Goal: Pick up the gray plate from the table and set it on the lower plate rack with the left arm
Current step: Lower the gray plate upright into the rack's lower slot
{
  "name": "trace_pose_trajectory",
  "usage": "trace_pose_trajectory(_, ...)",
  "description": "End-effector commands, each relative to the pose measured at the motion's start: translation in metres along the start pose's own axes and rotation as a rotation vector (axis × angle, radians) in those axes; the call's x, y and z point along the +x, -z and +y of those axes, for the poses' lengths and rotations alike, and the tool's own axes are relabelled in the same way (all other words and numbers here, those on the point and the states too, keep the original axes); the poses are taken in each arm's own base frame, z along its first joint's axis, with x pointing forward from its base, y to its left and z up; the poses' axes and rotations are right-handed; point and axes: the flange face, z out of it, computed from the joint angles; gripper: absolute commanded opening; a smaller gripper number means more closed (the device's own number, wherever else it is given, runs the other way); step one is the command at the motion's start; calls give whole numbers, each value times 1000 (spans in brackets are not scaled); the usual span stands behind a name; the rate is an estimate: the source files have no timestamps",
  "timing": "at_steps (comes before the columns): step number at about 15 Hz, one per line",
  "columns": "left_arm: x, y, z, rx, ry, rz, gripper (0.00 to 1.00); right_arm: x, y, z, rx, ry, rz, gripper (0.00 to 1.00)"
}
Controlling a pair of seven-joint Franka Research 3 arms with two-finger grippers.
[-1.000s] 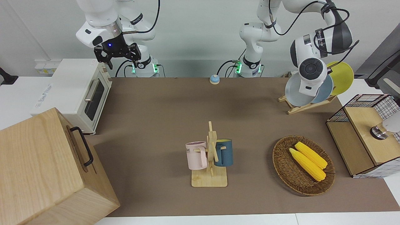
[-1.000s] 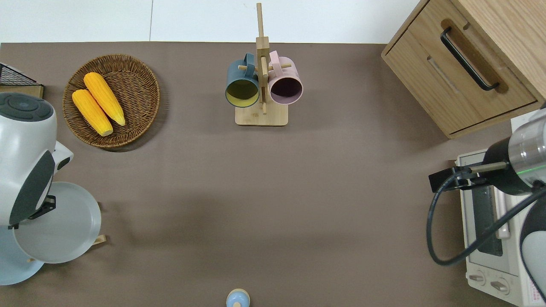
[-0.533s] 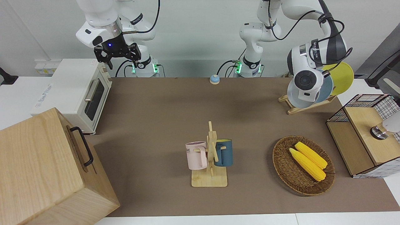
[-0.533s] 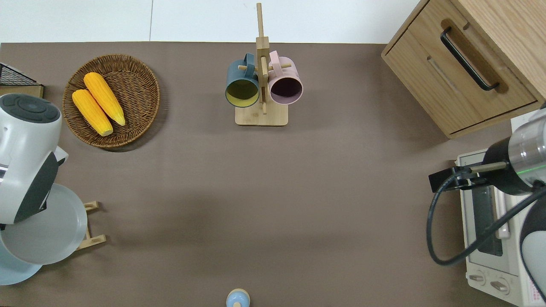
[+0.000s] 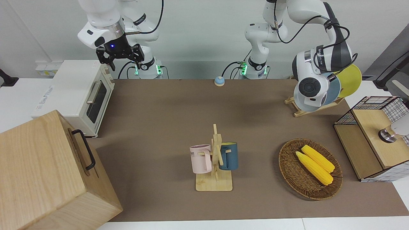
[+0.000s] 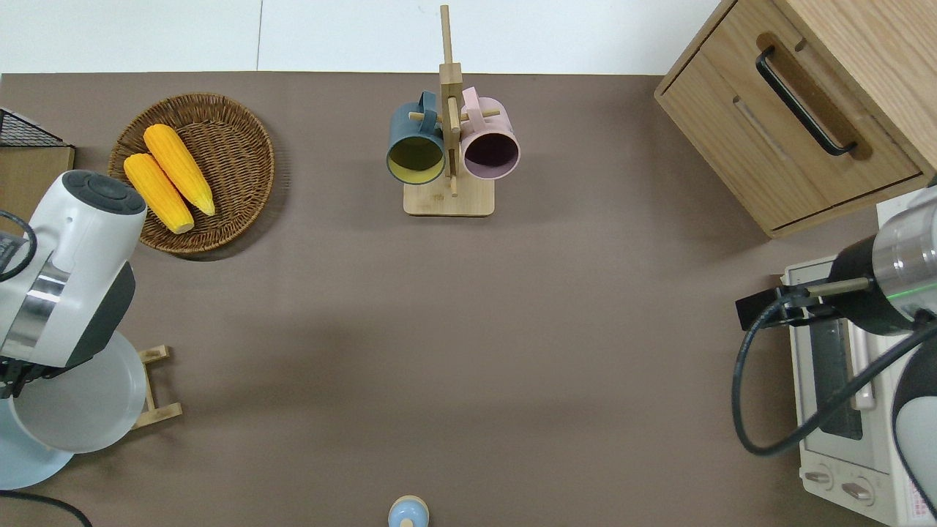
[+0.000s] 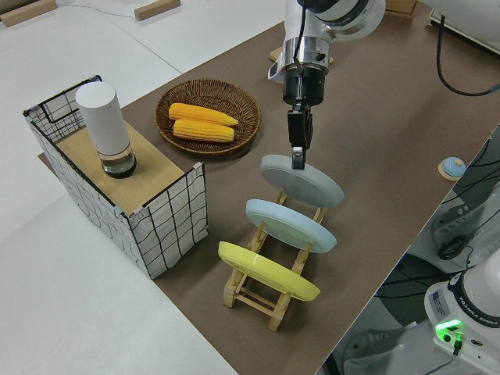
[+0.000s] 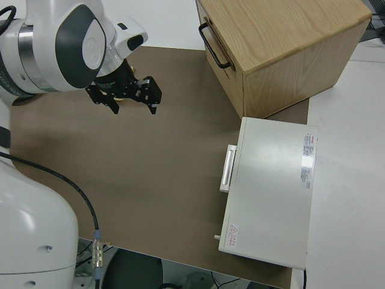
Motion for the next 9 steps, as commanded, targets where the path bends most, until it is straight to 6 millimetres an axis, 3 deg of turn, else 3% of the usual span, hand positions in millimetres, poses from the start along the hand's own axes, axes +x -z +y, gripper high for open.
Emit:
trace_pose_trajectory(1, -1, -3, 14, -5, 7, -8, 559, -3, 4, 4, 3, -4, -5, 990)
trace_pose_trajectory(2, -2, -3, 15, -16, 4, -13, 610, -3, 4, 4, 3, -4, -5, 990)
trace_pose_trajectory(5, -3, -2, 16, -23, -3, -14, 629, -3, 4, 4, 3, -4, -5, 987)
trace_pose_trajectory(7, -4, 0, 15, -35, -14, -16, 725, -4, 4, 3, 3, -3, -5, 987)
trace_pose_trajectory(9, -11, 13, 29, -76, -27, -1, 865, -3, 4, 4, 3, -4, -5, 987)
